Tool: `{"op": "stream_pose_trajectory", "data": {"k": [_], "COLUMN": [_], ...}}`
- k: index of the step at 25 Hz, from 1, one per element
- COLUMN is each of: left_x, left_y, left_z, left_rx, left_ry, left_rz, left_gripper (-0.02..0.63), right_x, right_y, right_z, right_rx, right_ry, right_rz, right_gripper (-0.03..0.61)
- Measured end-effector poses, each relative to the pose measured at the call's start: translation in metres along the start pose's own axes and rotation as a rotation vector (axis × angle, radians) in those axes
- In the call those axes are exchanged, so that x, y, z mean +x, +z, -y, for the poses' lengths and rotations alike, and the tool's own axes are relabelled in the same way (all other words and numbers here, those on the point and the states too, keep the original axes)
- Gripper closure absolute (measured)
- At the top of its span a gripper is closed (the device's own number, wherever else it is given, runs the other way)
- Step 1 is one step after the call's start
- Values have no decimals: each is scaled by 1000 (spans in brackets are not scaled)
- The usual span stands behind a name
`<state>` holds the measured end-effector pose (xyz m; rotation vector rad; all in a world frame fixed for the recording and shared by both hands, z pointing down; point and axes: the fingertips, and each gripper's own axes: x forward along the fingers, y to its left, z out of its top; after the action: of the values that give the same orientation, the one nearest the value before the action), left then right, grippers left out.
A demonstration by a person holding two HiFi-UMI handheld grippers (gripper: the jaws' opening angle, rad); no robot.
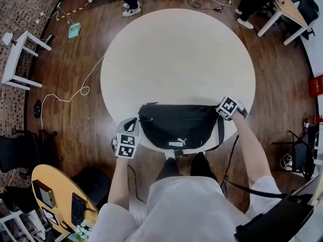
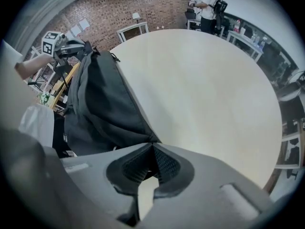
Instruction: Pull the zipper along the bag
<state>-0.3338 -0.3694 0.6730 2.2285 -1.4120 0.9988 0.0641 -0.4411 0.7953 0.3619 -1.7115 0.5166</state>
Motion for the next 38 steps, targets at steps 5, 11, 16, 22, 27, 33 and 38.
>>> {"op": "stream_pose_trajectory", "data": {"k": [5,11,16,22,27,33,38], "left_x": [28,-3,-17,-29,-50,-103,-161], "left_y": [-47,-123,-82,9,79,125,129], "left_z": [-67,-174,-120,-47,8,91,174], "left_rx": [100,-107,-152,-215,-174,-80,-66], "left_ry": [103,298,158,30,-58,-112,-117], "left_rz": [-159,-230,-38,221,379,491,567], "left_gripper": [600,600,600,598,598,598,598], "right_x": [0,-1,-1,-45,-114,-202,-263], "right_y": [0,-1,-5,29,51,35,-9], "right_z": [0,1,5,2,-39,-123,-205], "right_rx": [34,69,104,282,274,160,150], "right_ry": [-31,-82,-127,-211,-293,-372,-384], "right_rz": [-33,-36,21,335,603,844,1092], "right_gripper": [586,586,586,575,575,577,586]}}
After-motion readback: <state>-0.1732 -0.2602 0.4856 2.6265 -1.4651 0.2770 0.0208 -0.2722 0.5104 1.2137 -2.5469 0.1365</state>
